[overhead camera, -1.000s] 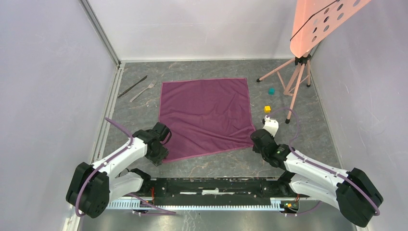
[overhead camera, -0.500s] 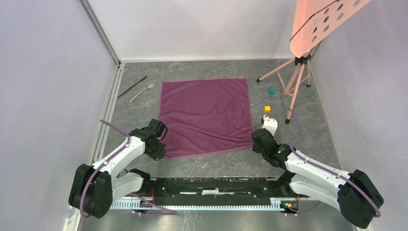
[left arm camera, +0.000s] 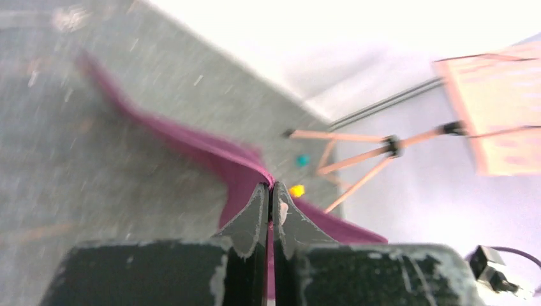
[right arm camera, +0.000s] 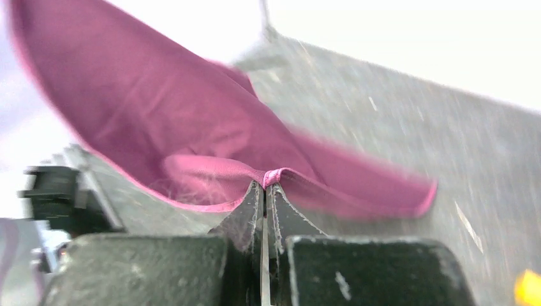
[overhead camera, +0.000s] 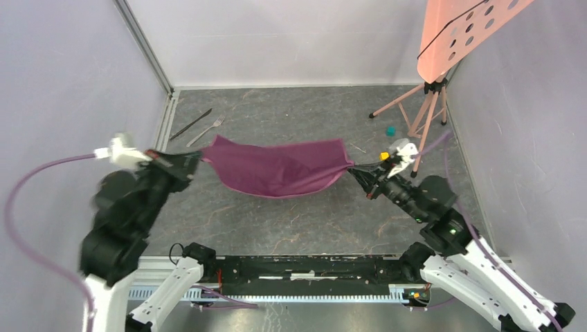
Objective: Fold the napkin into a case and place the utensils inside
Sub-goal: Flatten the napkin at the center of the board.
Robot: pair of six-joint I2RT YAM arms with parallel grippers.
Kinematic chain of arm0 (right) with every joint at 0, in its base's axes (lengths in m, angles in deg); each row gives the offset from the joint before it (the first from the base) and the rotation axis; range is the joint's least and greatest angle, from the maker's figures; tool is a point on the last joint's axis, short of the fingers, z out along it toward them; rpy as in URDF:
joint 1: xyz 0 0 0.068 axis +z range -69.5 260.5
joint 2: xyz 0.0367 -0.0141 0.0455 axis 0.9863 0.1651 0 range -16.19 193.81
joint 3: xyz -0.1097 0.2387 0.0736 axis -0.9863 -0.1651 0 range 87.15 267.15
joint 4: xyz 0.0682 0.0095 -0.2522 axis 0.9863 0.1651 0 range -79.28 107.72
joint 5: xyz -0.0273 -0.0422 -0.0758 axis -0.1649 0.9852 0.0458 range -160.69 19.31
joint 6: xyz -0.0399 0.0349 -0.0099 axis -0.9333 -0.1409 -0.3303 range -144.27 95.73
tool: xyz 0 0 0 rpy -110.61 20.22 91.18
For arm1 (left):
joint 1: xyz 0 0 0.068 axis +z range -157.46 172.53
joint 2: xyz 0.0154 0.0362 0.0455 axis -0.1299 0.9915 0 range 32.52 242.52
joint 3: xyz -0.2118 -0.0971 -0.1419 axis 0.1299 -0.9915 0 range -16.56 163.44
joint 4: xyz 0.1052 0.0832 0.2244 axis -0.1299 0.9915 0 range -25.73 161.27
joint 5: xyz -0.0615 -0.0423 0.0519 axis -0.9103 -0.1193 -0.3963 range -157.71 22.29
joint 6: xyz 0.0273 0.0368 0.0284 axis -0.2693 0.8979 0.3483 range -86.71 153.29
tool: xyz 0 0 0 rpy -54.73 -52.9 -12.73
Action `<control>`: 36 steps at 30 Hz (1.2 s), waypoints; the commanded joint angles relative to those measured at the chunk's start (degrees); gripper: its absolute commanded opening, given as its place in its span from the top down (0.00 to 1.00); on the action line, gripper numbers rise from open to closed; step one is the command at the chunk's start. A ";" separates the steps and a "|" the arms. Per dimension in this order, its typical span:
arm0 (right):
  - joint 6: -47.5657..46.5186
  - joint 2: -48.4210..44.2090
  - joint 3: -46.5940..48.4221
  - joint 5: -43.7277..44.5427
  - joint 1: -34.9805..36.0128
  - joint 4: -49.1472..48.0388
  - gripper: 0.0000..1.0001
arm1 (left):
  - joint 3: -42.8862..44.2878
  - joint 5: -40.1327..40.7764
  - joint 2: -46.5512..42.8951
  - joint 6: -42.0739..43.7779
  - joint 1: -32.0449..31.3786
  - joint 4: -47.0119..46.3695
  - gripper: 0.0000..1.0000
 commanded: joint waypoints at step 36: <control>-1.65 54.75 13.65 14.21 -23.29 -27.53 1.00 | 20.32 -1.50 68.01 21.88 11.54 -37.65 0.98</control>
